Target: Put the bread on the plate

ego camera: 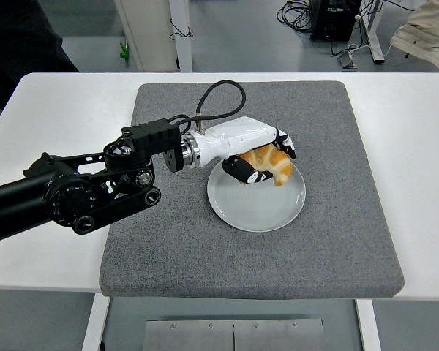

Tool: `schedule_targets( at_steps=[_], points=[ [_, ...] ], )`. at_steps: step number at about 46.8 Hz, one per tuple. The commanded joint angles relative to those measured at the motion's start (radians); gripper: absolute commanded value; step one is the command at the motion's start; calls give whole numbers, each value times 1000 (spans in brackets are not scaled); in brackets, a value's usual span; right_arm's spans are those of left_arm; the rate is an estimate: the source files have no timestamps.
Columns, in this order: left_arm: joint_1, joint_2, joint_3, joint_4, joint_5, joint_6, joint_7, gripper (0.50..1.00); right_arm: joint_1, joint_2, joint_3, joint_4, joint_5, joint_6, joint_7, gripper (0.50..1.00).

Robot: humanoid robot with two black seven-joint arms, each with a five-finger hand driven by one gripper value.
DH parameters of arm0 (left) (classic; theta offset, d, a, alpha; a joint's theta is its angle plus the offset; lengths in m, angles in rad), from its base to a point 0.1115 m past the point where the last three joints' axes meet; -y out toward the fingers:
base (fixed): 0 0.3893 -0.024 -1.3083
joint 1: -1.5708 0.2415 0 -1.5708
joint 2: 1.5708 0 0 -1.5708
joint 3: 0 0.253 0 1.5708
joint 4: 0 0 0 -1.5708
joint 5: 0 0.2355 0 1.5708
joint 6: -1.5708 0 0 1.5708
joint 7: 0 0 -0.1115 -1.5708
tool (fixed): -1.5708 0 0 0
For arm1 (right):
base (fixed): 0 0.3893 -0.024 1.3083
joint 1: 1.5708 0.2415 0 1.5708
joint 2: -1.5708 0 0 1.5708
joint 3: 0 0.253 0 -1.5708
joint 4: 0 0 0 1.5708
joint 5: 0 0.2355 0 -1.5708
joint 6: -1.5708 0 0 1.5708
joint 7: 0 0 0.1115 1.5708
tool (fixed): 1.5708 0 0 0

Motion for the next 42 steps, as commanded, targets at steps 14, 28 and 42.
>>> schedule_targets(
  at_steps=[14,28,42],
  points=[
    [38,1,77,39,0,80,-6,596,0,0,0,0,0,1,0,1000],
    [51,-5,111,54,-2,120,-8,596,0,0,0,0,0,1,0,1000],
    [64,-11,112,70,-3,131,-11,598,0,0,0,0,0,0,0,1000]
  ],
)
